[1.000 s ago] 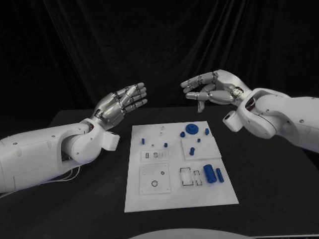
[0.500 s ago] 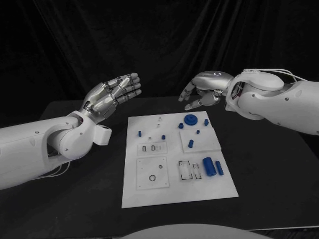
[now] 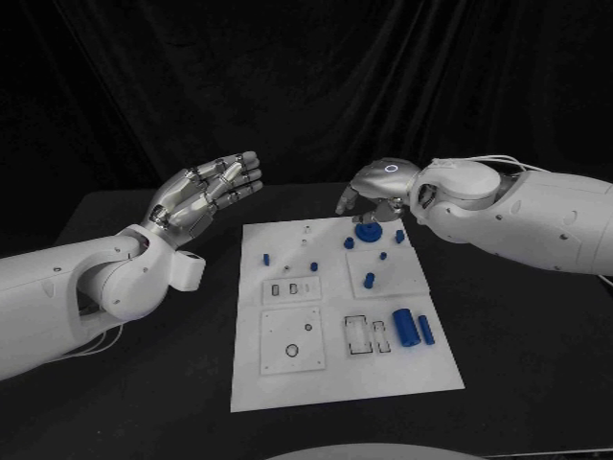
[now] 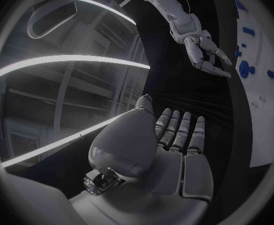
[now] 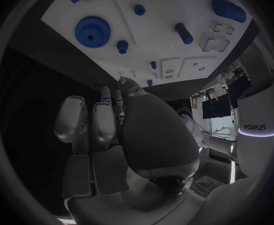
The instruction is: Assemble the parts on the task board
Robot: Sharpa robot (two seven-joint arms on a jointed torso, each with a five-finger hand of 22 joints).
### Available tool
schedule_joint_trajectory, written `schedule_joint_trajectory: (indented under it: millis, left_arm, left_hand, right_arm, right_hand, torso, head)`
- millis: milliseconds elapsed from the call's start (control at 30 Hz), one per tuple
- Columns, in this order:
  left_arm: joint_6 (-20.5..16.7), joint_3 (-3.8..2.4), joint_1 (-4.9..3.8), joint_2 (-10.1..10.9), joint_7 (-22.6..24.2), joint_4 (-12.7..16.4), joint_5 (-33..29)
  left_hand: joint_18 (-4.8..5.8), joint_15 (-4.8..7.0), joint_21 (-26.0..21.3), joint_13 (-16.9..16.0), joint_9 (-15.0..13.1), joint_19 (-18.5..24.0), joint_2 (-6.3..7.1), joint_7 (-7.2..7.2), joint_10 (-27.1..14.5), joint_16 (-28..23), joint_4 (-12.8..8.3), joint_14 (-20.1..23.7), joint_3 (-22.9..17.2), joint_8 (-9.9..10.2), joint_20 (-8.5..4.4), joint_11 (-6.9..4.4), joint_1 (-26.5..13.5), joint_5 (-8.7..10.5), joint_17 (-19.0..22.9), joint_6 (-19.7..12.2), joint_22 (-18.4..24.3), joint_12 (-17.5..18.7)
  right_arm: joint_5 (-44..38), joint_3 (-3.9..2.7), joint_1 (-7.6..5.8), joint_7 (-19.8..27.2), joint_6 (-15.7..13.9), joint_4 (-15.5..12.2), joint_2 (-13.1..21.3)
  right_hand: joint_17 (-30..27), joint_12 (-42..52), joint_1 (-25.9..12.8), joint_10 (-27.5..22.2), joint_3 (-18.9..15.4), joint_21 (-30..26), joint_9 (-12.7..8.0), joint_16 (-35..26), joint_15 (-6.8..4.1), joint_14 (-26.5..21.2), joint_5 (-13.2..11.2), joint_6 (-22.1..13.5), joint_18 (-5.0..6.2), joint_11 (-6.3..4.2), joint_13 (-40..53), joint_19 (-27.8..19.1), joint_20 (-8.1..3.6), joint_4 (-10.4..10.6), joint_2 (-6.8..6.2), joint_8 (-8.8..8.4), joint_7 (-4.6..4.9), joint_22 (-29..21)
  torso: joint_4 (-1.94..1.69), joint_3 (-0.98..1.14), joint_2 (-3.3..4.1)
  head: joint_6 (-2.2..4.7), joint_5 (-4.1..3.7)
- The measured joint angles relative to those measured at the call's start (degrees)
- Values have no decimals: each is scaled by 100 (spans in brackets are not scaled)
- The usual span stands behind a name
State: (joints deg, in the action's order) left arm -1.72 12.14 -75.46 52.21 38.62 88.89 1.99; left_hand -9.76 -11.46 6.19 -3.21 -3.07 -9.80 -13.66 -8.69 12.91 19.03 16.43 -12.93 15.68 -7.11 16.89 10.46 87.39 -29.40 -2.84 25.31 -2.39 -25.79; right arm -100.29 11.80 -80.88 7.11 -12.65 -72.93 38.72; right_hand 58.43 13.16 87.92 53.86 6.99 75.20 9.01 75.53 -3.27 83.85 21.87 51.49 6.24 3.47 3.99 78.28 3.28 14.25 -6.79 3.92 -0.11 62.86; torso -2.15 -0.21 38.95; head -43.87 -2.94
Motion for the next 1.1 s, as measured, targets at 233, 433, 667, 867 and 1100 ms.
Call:
schedule_joint_trajectory:
  millis: [233, 433, 667, 867, 1100]
  left_arm:
    - [1, 0, -3, 27, 1, -20, 10]
    - [3, 0, -3, 40, 1, -41, 15]
    - [7, 1, -4, 41, 1, -62, 18]
    - [11, 1, -4, 34, 2, -85, 20]
    - [21, 1, -4, 20, 2, -102, 22]
  left_hand:
    - [0, 0, 0, 0, -6, -20, 19, -13, 0, 0, -6, 0, -6, -11, -20, 0, 39, -55, 0, 53, 0, 0]
    - [0, 0, 0, 0, -6, -20, 6, -21, 0, 0, 0, 0, -32, -21, -21, 0, 52, -88, 1, 61, 1, 0]
    - [1, 0, 21, 1, -5, -32, 24, -8, 0, 0, 0, 0, -31, -21, -8, 0, 70, -88, 1, 74, 1, 0]
    - [1, 0, 21, 1, -12, -40, 29, -32, 0, 0, 0, 0, -31, -21, 0, -1, 75, -87, 1, 112, 1, 0]
    - [57, 0, 21, 1, -19, -61, 6, -22, -1, 26, 16, 0, -47, -54, -21, -1, 97, -117, -7, 162, 1, -34]
  right_arm:
    - [-113, 0, 116, 16, -7, 196, -152]
    - [-155, 0, 149, 36, 17, 284, -203]
    - [-179, 0, 167, 65, 89, 338, -208]
    - [-188, -2, 180, 85, 161, 358, -209]
    - [-193, -2, 204, 113, 248, 388, -217]
  right_hand:
    - [22, 114, -263, 228, 29, -6, 91, 0, 0, 0, -598, 144, 0, -60, 132, -20, -20, 78, -130, 74, 32, 10]
    - [-63, 310, -373, 109, 29, -139, 171, -50, 0, 0, -527, 78, 1, -70, 332, -123, -42, 78, -221, 50, -5, -97]
    - [-90, 484, -547, 16, 19, -163, 230, -50, 0, 0, -527, 31, 1, -57, 521, -143, -22, 119, -240, 45, -10, -116]
    - [-113, 620, -578, -80, 13, -201, 275, -76, 0, 0, -527, 11, 2, -71, 655, -143, -22, 126, -270, 45, -31, -136]
    - [-113, 672, -637, -148, 13, -220, 301, -76, 0, -1, -474, 11, 2, -67, 737, -163, -42, 126, -255, 45, -31, -136]
  torso:
    - [-35, -23, 57]
    - [-38, -26, 60]
    - [-28, -31, 25]
    - [-24, -37, 7]
    - [-27, -43, -5]
  head:
    - [36, -14]
    - [24, -19]
    - [-24, -3]
    - [-60, -3]
    - [-101, -29]
